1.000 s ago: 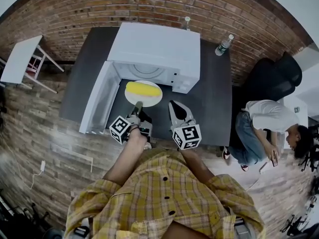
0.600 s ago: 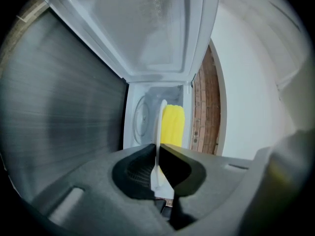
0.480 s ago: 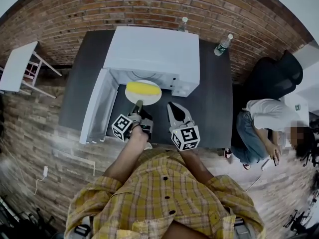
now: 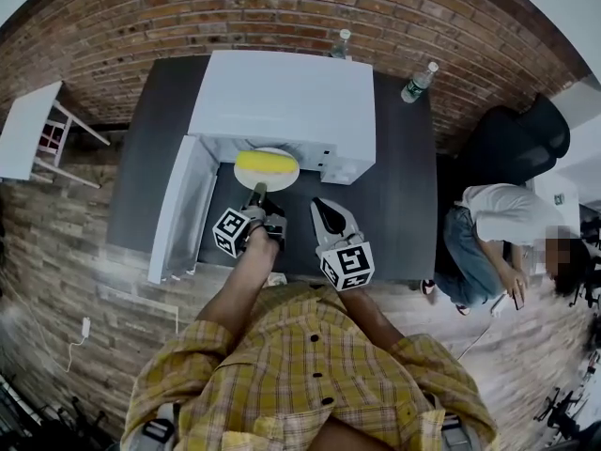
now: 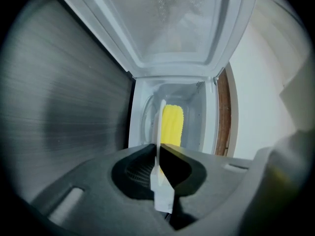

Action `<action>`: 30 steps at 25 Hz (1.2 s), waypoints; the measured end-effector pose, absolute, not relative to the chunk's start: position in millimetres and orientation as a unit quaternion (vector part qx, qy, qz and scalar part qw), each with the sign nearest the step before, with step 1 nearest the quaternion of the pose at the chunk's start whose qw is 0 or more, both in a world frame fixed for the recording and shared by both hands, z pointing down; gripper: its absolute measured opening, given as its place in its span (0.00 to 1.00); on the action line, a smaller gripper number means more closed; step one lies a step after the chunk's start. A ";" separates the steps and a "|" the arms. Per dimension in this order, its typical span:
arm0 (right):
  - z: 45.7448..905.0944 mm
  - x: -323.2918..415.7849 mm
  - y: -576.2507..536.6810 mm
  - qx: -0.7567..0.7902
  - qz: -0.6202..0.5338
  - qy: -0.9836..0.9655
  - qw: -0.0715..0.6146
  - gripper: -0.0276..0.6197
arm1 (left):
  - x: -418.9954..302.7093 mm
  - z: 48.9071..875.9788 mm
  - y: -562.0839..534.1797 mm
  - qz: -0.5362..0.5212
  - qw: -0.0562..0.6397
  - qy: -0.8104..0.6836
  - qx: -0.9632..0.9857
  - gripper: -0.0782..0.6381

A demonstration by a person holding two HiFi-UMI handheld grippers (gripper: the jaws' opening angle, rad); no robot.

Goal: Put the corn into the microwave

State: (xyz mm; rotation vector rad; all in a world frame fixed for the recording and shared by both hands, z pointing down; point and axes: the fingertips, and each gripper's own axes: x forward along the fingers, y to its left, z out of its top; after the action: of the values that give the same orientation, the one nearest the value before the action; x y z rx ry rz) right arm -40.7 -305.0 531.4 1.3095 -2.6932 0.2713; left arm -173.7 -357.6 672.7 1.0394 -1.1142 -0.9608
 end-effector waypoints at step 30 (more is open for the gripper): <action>545.2 -37.3 -307.3 0.455 0.096 -0.881 0.093 0.05 | -192.7 714.7 -420.7 -0.385 0.623 -0.516 0.444 0.15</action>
State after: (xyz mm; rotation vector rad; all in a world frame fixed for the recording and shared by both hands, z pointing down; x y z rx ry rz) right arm -37.3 -307.3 545.2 1.3492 -2.6132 0.2852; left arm -192.7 -420.7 714.7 1.0184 -1.1855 -0.8833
